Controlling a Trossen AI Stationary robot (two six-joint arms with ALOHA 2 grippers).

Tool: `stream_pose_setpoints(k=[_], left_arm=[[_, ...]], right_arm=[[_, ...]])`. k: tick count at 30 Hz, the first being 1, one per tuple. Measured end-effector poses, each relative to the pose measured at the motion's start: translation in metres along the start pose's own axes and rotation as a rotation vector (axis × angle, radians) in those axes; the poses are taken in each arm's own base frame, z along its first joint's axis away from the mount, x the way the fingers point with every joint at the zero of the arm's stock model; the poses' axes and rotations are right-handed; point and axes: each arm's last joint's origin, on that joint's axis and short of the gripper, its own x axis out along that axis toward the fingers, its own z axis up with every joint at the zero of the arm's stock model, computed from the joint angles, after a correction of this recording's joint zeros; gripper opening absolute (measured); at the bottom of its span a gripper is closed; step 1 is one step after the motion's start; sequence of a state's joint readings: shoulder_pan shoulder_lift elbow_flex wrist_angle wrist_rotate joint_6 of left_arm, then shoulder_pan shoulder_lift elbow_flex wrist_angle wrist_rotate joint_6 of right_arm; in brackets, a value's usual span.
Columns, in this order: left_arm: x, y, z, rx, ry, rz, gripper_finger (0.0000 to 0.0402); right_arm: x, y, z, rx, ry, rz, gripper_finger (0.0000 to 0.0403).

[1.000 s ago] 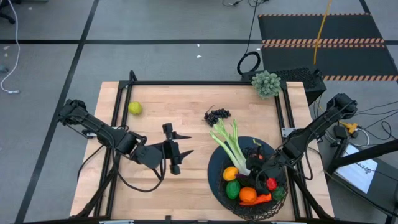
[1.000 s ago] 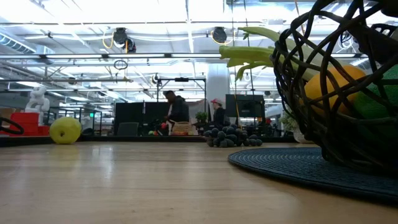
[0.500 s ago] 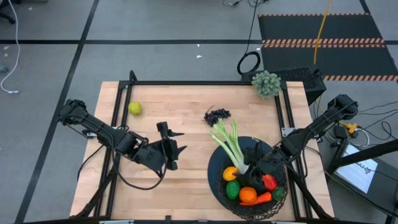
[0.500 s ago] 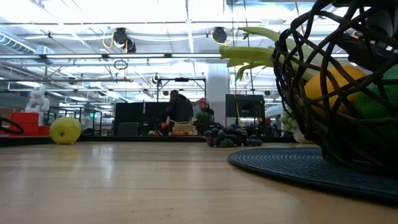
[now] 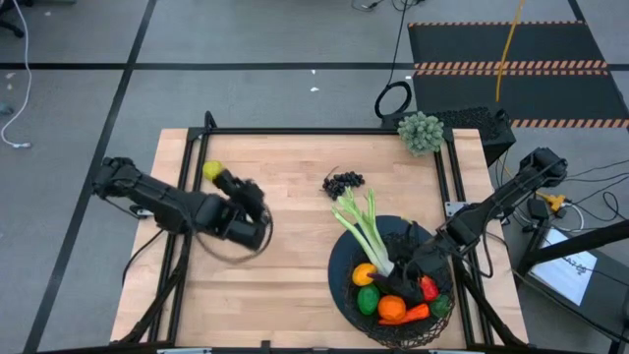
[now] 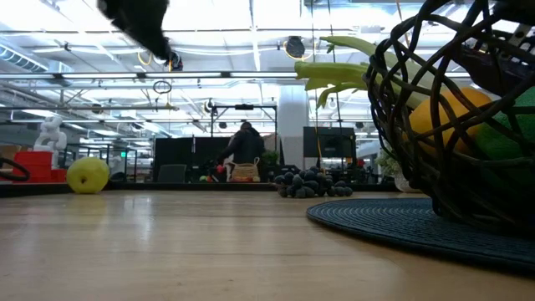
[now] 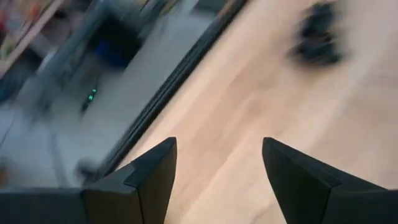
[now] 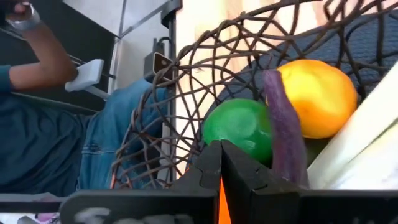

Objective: Build produce basket
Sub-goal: Put the green apple into the wire basket

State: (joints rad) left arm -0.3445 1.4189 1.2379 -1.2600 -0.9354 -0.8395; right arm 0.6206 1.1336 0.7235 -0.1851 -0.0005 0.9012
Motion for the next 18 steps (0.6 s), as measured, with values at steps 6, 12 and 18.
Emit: stream_pose_setpoints(k=[6,12,18], left_arm=[[0.028,0.034,-0.003,-0.146,0.301,0.138,0.0239],[0.062,0.065,0.001,-0.19,0.588,0.119,0.024],[0.088,0.094,0.003,-0.171,0.734,0.083,0.0291]], right_arm=[[0.0,0.001,-0.002,-0.008,0.008,-0.002,0.0004],[0.0,0.001,-0.002,-0.005,0.007,-0.003,0.0004],[0.0,0.001,-0.002,-0.005,0.006,-0.004,0.0004]])
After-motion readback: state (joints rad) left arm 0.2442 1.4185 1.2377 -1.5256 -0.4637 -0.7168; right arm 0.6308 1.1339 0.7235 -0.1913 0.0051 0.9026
